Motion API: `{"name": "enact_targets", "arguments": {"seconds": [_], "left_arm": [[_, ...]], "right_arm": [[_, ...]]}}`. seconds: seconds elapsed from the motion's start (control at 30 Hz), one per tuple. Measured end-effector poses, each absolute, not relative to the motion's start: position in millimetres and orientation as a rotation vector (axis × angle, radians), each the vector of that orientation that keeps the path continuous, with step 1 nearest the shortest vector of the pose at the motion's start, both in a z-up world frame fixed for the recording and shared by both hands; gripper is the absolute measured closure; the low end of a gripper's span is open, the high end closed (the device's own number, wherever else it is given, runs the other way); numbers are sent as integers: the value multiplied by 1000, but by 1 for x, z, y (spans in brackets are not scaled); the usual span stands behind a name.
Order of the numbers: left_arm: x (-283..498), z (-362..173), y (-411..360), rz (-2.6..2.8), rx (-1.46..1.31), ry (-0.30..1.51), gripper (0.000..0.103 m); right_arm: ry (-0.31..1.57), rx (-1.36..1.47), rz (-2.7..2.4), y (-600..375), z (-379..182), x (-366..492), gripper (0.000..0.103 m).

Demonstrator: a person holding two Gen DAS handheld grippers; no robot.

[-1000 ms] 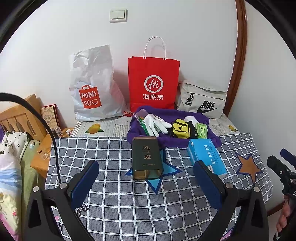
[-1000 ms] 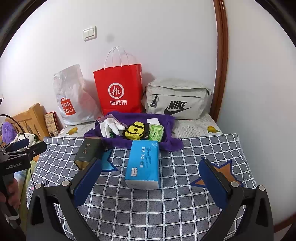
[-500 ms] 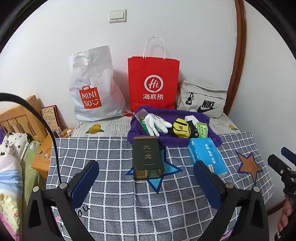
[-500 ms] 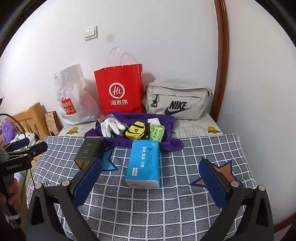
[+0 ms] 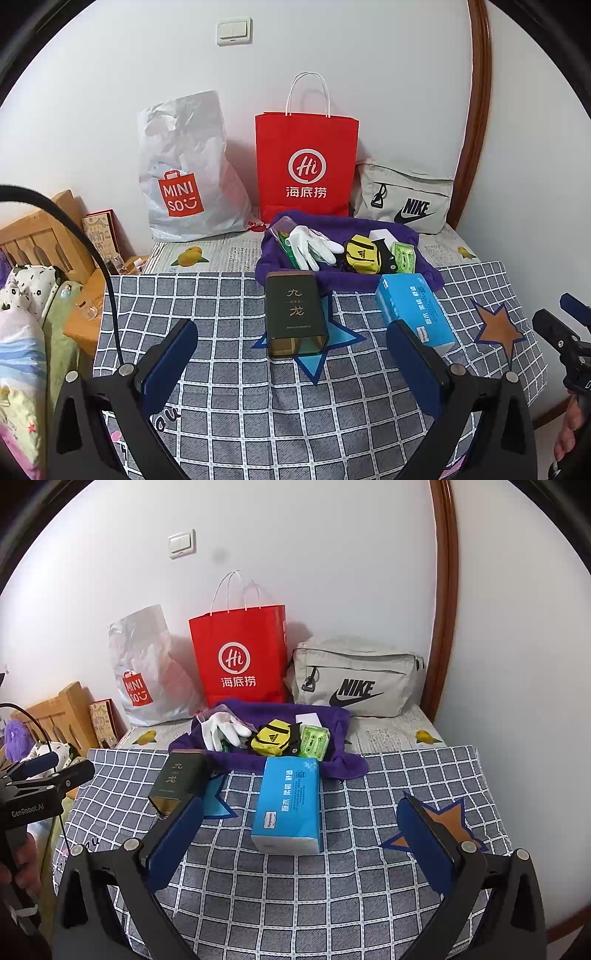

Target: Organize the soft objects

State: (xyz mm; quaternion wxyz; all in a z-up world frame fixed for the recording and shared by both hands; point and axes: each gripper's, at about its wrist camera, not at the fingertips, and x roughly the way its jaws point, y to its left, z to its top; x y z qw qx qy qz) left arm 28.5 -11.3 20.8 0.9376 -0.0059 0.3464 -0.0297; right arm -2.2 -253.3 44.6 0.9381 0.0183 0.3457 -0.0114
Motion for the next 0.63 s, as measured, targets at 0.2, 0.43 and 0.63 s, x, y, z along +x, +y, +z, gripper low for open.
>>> {"name": "enact_targets", "arguments": {"seconds": [0.2,0.43,0.63], "left_arm": [[29,21,-9,-64,-1,707,0],[30,21,-9,-68,6,708,0],[31,20,-10,-70,14,708,0]], "right_arm": [[711,30,-18,-251,42,-1,0],[711,29,-18,-250,42,0,0],[712,29,-16,-250,42,-1,0]]}}
